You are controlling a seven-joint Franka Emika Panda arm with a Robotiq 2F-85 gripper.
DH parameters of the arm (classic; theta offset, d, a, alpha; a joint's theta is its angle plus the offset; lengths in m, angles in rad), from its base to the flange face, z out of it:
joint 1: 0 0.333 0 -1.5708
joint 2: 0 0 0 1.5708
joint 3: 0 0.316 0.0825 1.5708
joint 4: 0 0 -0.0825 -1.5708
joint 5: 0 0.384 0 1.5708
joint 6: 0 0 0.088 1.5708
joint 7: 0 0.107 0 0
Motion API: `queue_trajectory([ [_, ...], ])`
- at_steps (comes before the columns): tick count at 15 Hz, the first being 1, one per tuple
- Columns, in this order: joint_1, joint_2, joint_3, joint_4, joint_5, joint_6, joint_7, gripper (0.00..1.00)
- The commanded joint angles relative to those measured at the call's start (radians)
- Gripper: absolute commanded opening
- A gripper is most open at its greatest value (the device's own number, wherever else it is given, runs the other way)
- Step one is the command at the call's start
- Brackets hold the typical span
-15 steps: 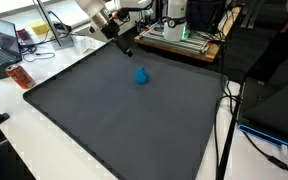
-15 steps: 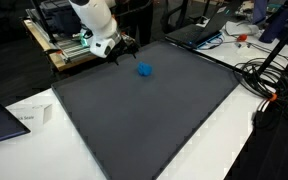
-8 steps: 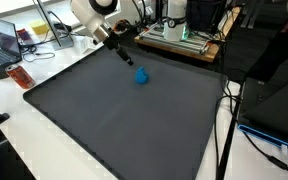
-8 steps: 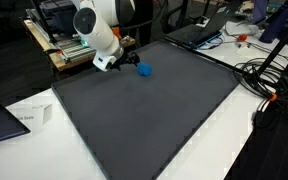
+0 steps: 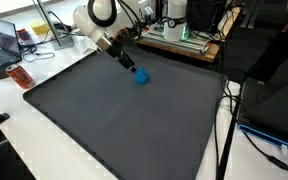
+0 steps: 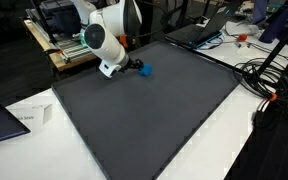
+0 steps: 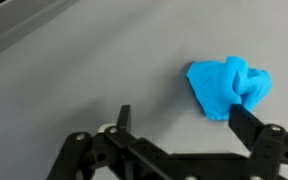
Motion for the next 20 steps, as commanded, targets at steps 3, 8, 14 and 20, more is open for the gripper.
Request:
queue_trajectory([
  [3,0.098,0.007,-0.042,0.029,0.014,-0.029,0.063,1.0],
  [8,0.133,0.003,-0.06,0.032,0.02,-0.012,0.136,1.0],
  [14,0.13,-0.014,-0.084,0.033,0.034,-0.012,0.175,1.0],
  [20,0.138,-0.012,-0.086,0.039,0.054,0.001,0.205,1.0],
])
